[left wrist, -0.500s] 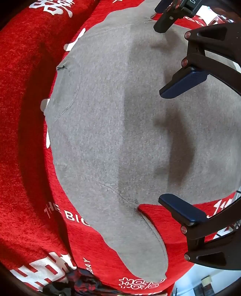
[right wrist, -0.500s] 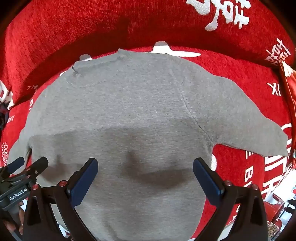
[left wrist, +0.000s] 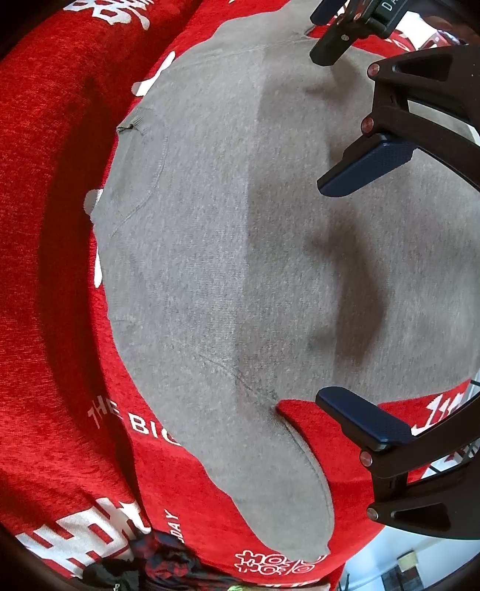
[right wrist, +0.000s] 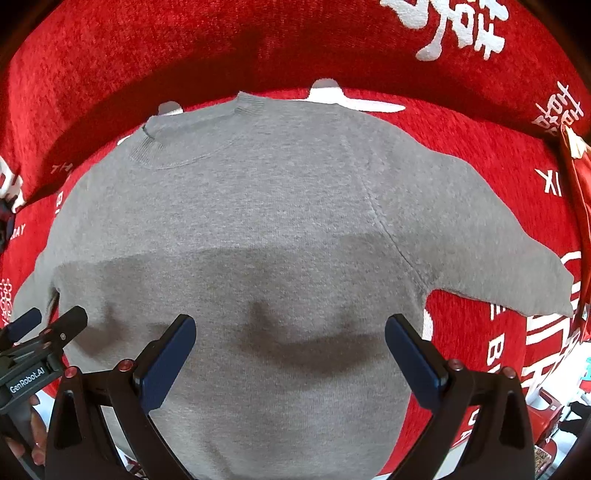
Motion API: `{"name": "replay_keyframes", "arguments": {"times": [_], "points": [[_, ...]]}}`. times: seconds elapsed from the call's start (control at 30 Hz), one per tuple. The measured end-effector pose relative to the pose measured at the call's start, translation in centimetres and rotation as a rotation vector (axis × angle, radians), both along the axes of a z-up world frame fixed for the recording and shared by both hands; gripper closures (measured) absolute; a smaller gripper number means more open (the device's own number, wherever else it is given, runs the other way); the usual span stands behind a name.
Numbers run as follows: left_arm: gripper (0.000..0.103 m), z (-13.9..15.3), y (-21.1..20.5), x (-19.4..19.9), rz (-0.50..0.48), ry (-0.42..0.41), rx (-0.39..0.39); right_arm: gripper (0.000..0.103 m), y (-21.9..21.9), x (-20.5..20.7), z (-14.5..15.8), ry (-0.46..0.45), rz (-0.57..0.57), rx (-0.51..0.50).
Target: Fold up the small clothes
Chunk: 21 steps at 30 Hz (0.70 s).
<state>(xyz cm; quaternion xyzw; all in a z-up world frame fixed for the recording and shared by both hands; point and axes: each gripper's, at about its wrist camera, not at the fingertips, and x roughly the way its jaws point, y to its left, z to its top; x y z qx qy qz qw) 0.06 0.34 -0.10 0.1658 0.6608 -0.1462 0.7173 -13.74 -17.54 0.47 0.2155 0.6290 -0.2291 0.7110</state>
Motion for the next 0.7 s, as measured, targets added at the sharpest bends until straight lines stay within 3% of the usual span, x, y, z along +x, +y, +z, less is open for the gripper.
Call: {"name": "replay_keyframes", "arguments": {"times": [0.7], "points": [[0.0,0.37,0.14,0.4,0.015,0.008,-0.003,0.001,0.33,-0.07,-0.31,-0.006,0.006,-0.004]]}}
